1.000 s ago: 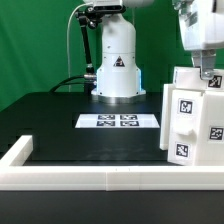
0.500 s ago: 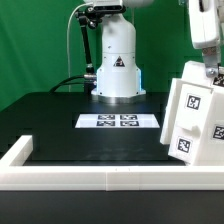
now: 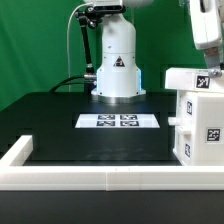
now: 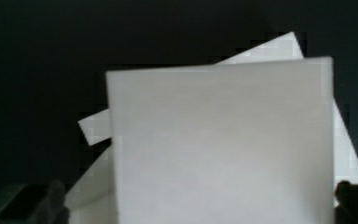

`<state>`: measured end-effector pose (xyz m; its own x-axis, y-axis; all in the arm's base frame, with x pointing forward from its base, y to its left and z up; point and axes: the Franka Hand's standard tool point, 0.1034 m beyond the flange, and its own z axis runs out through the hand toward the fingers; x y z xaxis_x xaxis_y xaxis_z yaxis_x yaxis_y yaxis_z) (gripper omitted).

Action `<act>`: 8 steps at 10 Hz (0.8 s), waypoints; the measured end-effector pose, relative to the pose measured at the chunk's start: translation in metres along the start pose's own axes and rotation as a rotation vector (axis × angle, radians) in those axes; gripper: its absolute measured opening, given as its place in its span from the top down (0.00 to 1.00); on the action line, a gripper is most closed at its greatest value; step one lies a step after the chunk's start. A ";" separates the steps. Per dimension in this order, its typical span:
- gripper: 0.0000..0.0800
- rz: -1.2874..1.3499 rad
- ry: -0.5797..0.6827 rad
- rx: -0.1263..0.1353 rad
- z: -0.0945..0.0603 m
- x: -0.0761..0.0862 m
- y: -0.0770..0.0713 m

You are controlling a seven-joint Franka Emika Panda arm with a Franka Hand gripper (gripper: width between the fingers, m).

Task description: Assemble cabinet

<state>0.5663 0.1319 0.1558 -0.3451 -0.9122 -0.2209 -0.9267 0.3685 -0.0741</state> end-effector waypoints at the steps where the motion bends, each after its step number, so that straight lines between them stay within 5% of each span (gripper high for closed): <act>1: 0.02 -0.015 0.000 0.000 0.000 0.000 0.000; 8: 0.00 -0.066 -0.048 0.027 -0.022 -0.011 -0.005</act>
Offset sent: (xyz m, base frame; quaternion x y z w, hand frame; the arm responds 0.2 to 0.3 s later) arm -0.0083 0.0042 0.0200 -0.0008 -0.0305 0.0044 0.9995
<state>0.5719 0.1364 0.1803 -0.2756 -0.9252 -0.2608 -0.9425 0.3135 -0.1160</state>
